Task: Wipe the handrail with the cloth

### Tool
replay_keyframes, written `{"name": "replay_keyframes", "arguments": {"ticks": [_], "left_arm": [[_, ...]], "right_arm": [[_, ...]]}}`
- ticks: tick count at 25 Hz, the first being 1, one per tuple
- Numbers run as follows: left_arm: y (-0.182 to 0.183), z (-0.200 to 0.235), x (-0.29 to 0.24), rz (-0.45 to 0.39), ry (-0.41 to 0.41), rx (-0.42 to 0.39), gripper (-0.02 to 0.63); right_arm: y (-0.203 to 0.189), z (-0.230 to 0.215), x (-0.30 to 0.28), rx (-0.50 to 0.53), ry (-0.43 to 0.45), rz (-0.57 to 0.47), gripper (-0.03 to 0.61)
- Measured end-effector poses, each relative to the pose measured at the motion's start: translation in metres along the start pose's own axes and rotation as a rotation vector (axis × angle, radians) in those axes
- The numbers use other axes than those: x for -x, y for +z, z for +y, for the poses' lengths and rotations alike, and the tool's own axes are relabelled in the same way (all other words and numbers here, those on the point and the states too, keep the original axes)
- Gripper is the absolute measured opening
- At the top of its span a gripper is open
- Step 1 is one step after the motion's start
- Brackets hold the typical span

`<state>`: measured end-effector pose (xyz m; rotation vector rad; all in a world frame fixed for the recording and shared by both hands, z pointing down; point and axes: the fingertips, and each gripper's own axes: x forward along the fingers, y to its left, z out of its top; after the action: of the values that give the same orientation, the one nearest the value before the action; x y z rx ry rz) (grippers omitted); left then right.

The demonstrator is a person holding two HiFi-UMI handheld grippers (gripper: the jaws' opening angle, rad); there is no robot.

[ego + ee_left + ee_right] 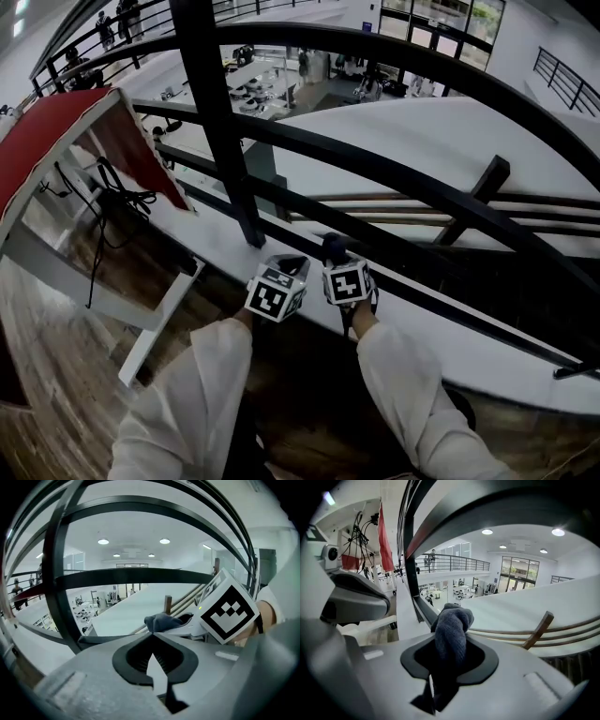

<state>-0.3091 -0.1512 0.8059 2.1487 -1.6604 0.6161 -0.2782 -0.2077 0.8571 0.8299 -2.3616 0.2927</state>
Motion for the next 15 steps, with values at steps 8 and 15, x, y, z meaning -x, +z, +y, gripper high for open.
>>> {"name": "replay_keyframes", "arguments": {"ticks": [8,15], "left_arm": [[-0.005,-0.078,-0.036,0.037,-0.067,-0.036,0.002],[-0.031,-0.132,-0.049,0.106,-0.101,-0.001,0.002]], "right_arm": [[-0.055,-0.054,0.053,0.012,-0.025,0.033,0.095],[-0.098,-0.096,0.100,0.025,-0.024,0.060,0.097]]}}
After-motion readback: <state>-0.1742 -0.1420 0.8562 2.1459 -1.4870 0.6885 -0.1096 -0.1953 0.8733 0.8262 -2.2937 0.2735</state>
